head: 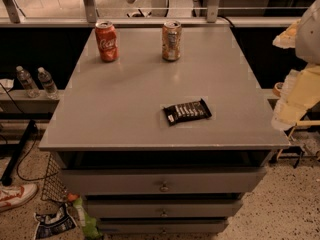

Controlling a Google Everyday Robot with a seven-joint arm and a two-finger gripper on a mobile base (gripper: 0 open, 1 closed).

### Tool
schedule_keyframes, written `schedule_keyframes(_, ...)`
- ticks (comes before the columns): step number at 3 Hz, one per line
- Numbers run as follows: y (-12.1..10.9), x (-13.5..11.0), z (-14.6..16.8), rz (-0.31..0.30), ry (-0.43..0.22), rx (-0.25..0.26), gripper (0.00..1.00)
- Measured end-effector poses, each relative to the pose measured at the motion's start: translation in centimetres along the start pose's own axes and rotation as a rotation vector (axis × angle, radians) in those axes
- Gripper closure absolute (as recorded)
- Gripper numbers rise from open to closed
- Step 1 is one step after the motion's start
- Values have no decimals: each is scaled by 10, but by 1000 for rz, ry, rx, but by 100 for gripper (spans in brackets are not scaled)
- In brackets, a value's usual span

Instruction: Move rxbar chocolate near orange can

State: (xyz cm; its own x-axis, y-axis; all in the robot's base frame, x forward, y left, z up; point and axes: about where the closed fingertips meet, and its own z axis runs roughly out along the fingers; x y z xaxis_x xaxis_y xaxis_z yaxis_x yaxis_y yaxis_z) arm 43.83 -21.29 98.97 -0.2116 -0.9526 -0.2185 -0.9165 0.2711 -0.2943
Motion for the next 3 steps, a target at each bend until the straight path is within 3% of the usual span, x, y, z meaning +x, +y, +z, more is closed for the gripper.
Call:
schedule_keyframes(1, -1, -1, 1, -5, -4, -2, 0)
schedule_keyframes(2, -19, -18, 35, -87, -12, -51, 0)
schedule_keyframes(3, -26, -59, 97, -195, -96, -165, 0)
